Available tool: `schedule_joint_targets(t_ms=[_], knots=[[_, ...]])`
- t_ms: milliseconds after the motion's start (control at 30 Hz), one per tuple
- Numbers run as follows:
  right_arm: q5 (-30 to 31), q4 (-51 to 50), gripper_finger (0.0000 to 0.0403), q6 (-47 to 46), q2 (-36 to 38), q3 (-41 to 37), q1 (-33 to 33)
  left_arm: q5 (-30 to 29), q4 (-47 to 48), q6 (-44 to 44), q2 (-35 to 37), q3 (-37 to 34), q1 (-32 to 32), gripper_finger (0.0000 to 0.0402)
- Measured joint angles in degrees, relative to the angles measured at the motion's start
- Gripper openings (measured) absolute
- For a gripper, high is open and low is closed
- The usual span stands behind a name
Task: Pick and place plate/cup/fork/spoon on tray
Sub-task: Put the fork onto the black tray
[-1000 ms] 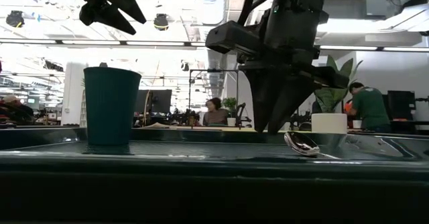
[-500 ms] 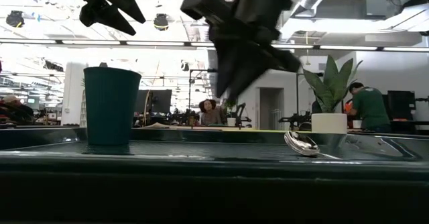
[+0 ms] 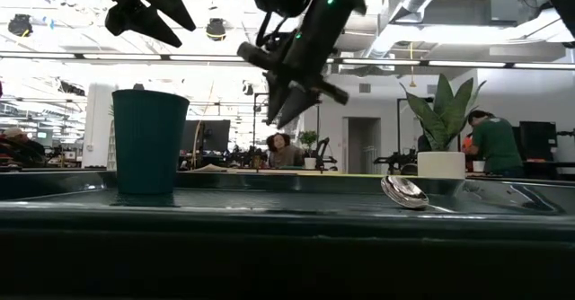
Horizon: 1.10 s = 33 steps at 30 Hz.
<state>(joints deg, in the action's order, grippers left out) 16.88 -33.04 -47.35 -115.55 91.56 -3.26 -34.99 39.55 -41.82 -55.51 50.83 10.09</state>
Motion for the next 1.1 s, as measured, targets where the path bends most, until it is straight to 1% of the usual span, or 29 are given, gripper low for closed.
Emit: schedule_joint_targets(t_ms=[100, 200, 333, 400, 533, 600, 733, 867, 1000, 1100], knots=[[-0.2, 4.3, 0.0116, 2.3, 0.0, -0.5, -2.9, -0.1, 0.0, 0.0, 0.0, 0.0, 0.0, 0.0229], [-0.4, 7.2, 0.0141, 2.6, 0.0, -0.5, -4.5, -0.2, 0.0, 0.0, 0.0, 0.0, 0.0, 0.0229], [-0.5, 7.2, 0.0185, 4.3, 0.0, -0.5, -4.4, -0.2, 0.0, 0.0, 0.0, 0.0, 0.0, 0.0229], [0.3, 4.7, 0.0201, 5.6, 0.0, 0.6, -4.2, -0.2, 0.2, 0.0, 0.0, 0.0, 0.0, 0.0229], [1.9, -4.4, 0.0208, 10.0, 0.3, 8.2, -7.0, -0.2, 1.0, 0.0, 0.0, 0.0, 0.0, 0.0229], [1.3, -9.0, 0.0205, 12.7, -0.7, 12.4, -9.2, -0.3, 1.1, 0.0, 0.0, 0.0, 0.0, 0.0229], [-2.0, -18.6, 0.02, 17.0, -6.2, 20.5, -13.1, -0.3, 1.9, -0.9, 0.0, 0.0, 0.0, 0.0229], [-3.6, -25.9, 0.02, 20.1, -12.4, 29.9, -16.1, -0.8, 2.5, -1.5, 0.0, 0.0, 0.0, 0.0229], [-9.1, -29.6, 0.0208, 18.9, -20.3, 37.1, -17.9, -0.9, 3.6, -2.4, 0.0, 0.0, 0.0, 0.0229], [-9.7, -31.7, 0.0218, 18.4, -23.6, 41.7, -17.3, -0.9, 3.6, -2.4, 0.0, 0.0, 0.0, 0.0229]])
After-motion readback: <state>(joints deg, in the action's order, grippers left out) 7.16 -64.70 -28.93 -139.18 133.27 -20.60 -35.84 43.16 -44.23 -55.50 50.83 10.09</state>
